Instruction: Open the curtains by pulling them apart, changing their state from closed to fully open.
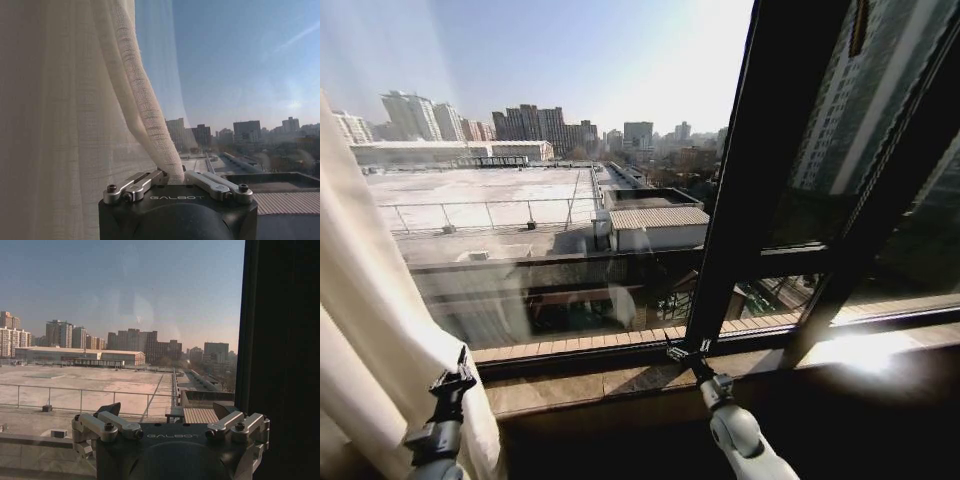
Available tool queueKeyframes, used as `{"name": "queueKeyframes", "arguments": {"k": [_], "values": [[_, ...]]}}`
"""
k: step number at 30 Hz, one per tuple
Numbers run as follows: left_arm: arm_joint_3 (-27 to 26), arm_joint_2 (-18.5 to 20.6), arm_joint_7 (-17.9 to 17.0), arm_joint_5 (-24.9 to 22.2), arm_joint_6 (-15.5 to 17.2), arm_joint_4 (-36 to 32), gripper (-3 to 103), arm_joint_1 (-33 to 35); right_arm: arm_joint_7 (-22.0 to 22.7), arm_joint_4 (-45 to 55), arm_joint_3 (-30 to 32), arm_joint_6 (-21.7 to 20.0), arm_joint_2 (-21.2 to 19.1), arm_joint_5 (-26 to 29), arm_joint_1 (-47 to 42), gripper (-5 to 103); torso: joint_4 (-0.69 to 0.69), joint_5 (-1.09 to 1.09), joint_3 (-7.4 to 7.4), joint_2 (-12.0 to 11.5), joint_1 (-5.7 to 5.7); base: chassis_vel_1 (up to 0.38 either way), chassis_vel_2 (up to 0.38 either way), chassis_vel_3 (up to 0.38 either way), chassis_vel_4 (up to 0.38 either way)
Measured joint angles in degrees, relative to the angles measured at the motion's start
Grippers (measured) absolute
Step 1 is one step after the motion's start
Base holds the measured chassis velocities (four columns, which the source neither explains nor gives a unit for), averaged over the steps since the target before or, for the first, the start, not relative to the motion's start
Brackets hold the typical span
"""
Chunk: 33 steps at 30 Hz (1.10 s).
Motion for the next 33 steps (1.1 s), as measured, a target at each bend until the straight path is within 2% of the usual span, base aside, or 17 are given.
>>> {"name": "queueKeyframes", "arguments": {"k": [4, 17, 22, 27, 33], "values": [[-0.5, 0.0, 0.0, 0.0, -0.4, -0.2, 0, 0.8, 0.0, 0.0, 0.0, 0.0, 0.0, 0.0, 0.0, 100, 0.02, -0.04, -0.02, 0.0, -0.05, 0.017, 0.005, -0.01, -0.001], [-1.4, 0.2, 0.0, -0.9, -0.9, 0.0, 0, 1.3, 0.0, 0.0, 0.0, 0.0, 0.0, 0.0, 0.0, 100, 0.01, 0.01, -0.02, 0.0, -0.04, 0.082, 0.074, -0.074, -0.064], [-2.6, 0.8, 0.0, -2.0, -0.9, 0.9, 0, 0.7, 0.0, 0.0, 0.0, 0.0, 0.0, 0.0, 0.0, 100, 0.02, -0.05, -0.02, 0.0, -0.04, 0.078, 0.084, -0.094, -0.085], [-5.5, 2.1, 0.0, -3.9, -0.8, 2.8, 0, -0.4, 0.0, 0.0, 0.0, 0.0, 0.0, 0.0, 0.0, 100, 0.02, -0.01, -0.02, 0.0, -0.05, 0.009, 0.007, -0.014, -0.008], [-11.2, 5.9, -0.1, -7.5, 0.1, 9.9, 0, -4.9, 0.0, 0.0, 0.0, 0.0, 0.0, 0.0, 0.0, 100, 0.01, -0.02, -0.02, 0.0, -0.04, 0.0, 0.0, 0.0, 0.0]]}}
